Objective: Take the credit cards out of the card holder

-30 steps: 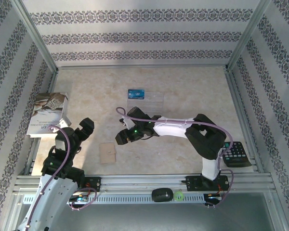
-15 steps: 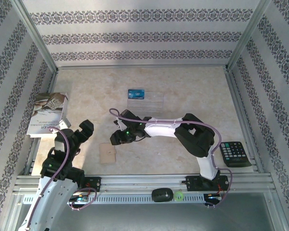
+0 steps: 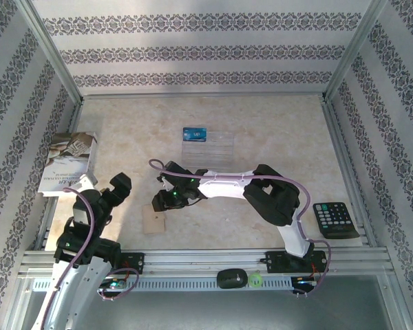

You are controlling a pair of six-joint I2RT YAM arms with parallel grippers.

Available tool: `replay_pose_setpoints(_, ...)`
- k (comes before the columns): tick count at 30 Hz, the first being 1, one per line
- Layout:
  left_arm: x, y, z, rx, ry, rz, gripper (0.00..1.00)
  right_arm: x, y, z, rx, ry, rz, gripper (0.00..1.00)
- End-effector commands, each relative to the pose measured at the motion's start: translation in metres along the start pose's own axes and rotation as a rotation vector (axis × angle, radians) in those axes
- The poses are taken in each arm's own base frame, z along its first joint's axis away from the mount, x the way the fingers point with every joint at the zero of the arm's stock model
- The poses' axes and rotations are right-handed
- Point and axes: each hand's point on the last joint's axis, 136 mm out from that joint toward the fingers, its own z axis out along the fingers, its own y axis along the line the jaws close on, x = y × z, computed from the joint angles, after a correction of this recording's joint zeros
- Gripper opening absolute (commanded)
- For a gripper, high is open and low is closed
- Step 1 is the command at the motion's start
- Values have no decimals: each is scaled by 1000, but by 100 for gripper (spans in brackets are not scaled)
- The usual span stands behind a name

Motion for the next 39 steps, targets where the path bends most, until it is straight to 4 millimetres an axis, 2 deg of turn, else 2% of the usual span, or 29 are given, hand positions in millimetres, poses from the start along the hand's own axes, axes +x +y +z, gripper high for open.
replay_pose_setpoints(1, 2, 4, -6, -7, 3, 25, 97, 6, -7, 11, 42, 38, 21, 46)
replay_pose_setpoints(5, 4, 2, -6, 1, 15, 38, 97, 8, -7, 17, 53, 62, 22, 42)
replay_pose_setpoints(8, 6, -1, -5, 24, 25, 41, 97, 6, -7, 18, 58, 69, 14, 31)
replay_pose_setpoints(10, 9, -4, -4, 39, 35, 37, 98, 5, -5, 18, 55, 68, 7, 20)
replay_pose_setpoints(13, 13, -8, -3, 65, 57, 34, 98, -2, -4, 10, 40, 45, -16, 0)
replay_pose_setpoints(16, 20, -13, 0, 102, 86, 18, 98, -12, -5, -8, 16, -9, -52, 0)
replay_pose_setpoints(21, 33, -33, 9, 231, 132, -18, 98, -22, -17, -63, -13, -109, -108, 0)
replay_pose_setpoints(27, 54, -81, 24, 552, 211, -103, 99, -15, -34, -129, -73, -179, -154, 0)
replay_pose_setpoints(29, 53, -96, 24, 654, 205, -126, 97, -11, -37, -147, -96, -201, -157, 0)
replay_pose_setpoints(31, 54, -106, 26, 715, 203, -125, 96, -10, -38, -166, -132, -233, -153, 0)
replay_pose_setpoints(36, 65, -155, 22, 876, 282, -14, 88, -11, -30, -220, -234, -324, -170, 0)
replay_pose_setpoints(39, 67, -177, 22, 972, 291, 1, 85, -14, -24, -251, -286, -382, -183, 0)
